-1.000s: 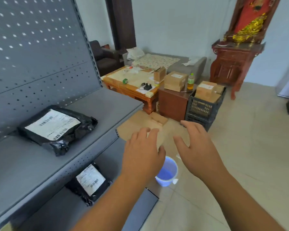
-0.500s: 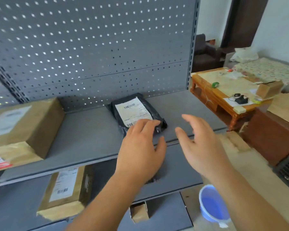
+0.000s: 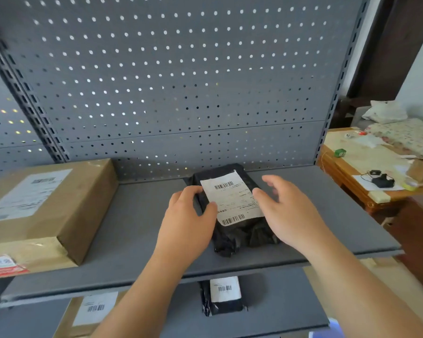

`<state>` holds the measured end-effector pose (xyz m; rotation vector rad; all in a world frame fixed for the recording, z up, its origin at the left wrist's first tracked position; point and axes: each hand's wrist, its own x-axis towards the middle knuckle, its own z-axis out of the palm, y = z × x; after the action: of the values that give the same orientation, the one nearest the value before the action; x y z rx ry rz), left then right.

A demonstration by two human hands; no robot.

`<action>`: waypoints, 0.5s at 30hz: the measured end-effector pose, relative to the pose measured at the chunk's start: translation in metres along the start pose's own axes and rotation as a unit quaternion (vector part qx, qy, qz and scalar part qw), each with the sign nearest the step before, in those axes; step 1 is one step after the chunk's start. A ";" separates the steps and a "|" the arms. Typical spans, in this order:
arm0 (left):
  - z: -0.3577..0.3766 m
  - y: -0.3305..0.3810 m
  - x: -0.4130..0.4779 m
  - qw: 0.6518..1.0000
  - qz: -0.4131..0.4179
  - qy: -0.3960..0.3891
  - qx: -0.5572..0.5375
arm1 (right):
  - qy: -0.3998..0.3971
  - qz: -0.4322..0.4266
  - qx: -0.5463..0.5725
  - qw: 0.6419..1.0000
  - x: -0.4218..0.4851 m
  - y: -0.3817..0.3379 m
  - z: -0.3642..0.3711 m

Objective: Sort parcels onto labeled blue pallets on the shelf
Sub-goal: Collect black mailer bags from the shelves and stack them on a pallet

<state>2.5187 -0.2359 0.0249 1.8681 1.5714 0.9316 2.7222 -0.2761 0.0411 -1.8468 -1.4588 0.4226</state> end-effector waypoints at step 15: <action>0.017 0.014 0.011 0.995 -0.092 -0.032 -0.006 | -0.123 0.026 0.097 0.987 0.040 0.010 0.007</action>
<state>2.5413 -0.2272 0.0271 1.6941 1.6629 0.7896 2.7368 -0.2372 0.0360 -1.7250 -1.4730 0.8148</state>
